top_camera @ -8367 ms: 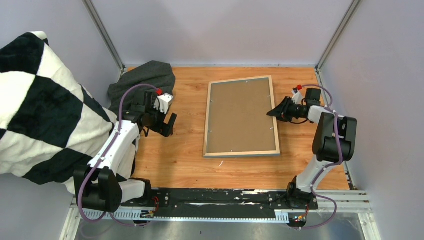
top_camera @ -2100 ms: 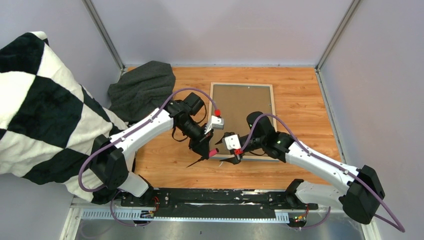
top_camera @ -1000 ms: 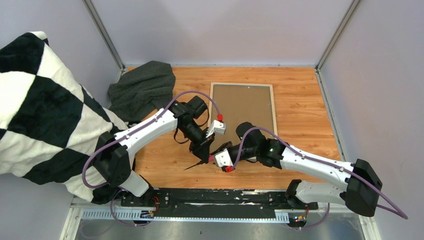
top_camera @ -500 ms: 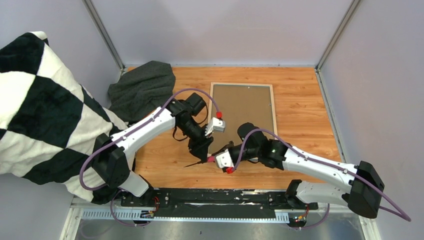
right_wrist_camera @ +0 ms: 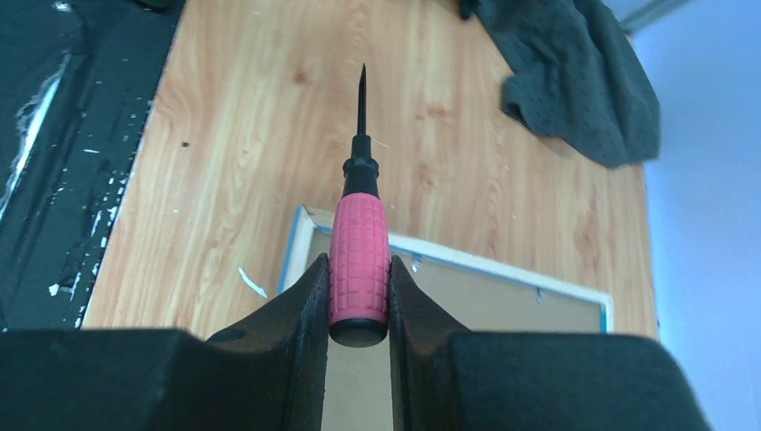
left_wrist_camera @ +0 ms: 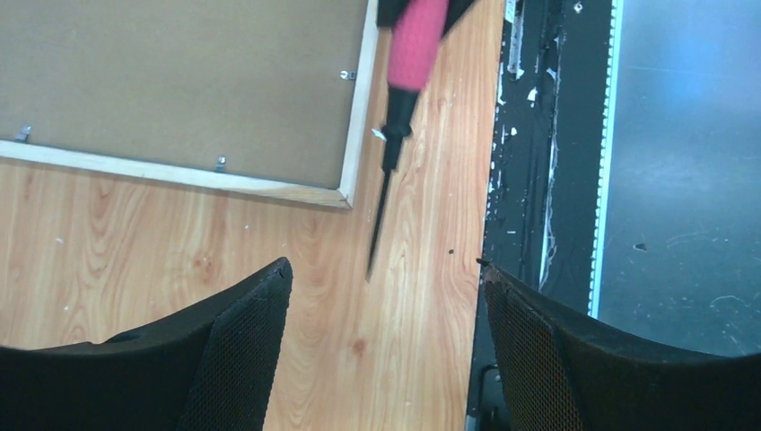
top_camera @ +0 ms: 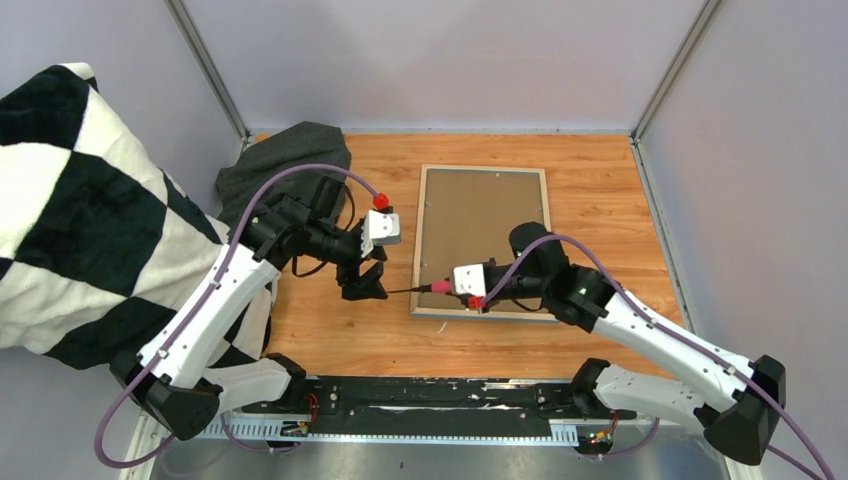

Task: Take the photo out of the frame
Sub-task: Pick up the screwdriver from the center of the board.

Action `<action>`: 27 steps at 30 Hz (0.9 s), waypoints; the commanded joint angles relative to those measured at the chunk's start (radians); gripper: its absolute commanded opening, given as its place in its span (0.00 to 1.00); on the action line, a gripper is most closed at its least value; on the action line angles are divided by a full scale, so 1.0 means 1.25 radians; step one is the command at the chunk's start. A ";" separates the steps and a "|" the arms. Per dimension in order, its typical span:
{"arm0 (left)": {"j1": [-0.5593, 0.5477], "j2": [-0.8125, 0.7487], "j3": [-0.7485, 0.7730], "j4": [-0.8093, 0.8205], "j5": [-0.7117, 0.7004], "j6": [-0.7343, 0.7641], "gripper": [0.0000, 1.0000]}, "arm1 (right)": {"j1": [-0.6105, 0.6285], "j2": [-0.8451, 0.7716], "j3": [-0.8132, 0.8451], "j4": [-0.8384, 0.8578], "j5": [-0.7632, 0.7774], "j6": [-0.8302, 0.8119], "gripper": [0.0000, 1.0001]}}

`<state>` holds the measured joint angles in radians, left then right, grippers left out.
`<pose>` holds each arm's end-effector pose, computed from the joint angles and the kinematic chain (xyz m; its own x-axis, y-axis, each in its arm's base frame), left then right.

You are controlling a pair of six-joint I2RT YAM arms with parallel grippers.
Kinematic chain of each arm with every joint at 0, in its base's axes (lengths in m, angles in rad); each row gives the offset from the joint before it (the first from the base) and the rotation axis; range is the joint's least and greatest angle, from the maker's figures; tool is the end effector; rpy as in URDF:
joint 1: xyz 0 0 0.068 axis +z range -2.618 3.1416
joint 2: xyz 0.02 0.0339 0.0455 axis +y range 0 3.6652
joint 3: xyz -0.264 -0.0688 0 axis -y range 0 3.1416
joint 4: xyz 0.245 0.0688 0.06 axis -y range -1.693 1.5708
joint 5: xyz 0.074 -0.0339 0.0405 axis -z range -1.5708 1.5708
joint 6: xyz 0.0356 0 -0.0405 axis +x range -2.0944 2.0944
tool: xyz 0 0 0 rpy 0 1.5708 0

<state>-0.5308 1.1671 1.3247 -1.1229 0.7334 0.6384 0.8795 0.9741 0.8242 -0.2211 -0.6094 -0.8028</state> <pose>0.1656 -0.1248 0.3714 -0.1495 0.6011 -0.7851 0.9884 0.1116 -0.1028 0.1239 0.1817 0.3172 0.5385 -0.2745 -0.7967 -0.8414 -0.1232 -0.5262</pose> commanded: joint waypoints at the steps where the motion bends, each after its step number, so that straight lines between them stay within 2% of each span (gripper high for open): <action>1: 0.024 -0.028 -0.020 0.001 -0.027 0.024 0.83 | -0.056 -0.048 0.044 -0.094 0.086 0.085 0.00; 2: 0.029 -0.032 -0.024 0.001 -0.030 0.026 0.94 | -0.067 -0.056 0.050 -0.114 0.105 0.094 0.00; 3: 0.033 -0.031 -0.027 0.003 -0.034 0.026 0.99 | -0.076 -0.063 0.056 -0.135 0.117 0.101 0.00; 5: 0.041 -0.031 -0.038 0.024 -0.058 0.004 1.00 | -0.089 -0.082 0.063 -0.169 0.155 0.121 0.00; 9: 0.043 -0.049 -0.089 0.166 -0.192 -0.100 1.00 | -0.121 -0.121 0.063 -0.197 0.229 0.170 0.00; 12: 0.043 -0.051 -0.114 0.226 -0.315 -0.138 1.00 | -0.159 -0.137 0.060 -0.200 0.253 0.215 0.00; 14: 0.044 -0.055 -0.118 0.233 -0.346 -0.139 1.00 | -0.185 -0.137 0.062 -0.202 0.243 0.231 0.00; 16: 0.044 -0.063 -0.111 0.231 -0.319 -0.137 1.00 | -0.203 -0.132 0.068 -0.208 0.206 0.238 0.00; 19: 0.044 -0.082 -0.079 0.221 -0.217 -0.119 1.00 | -0.212 -0.117 0.096 -0.228 0.097 0.260 0.00; 23: 0.043 -0.017 0.052 0.119 -0.046 -0.067 1.00 | -0.213 -0.095 0.139 -0.240 -0.041 0.290 0.00; 27: 0.043 0.033 0.087 0.110 0.032 -0.058 1.00 | -0.216 -0.056 0.181 -0.236 -0.077 0.318 0.00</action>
<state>-0.4789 1.1526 1.3949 -0.9321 0.6086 0.5285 0.6231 0.8707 0.9897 -0.5022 -0.5854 -0.4698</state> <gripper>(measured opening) 0.996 0.259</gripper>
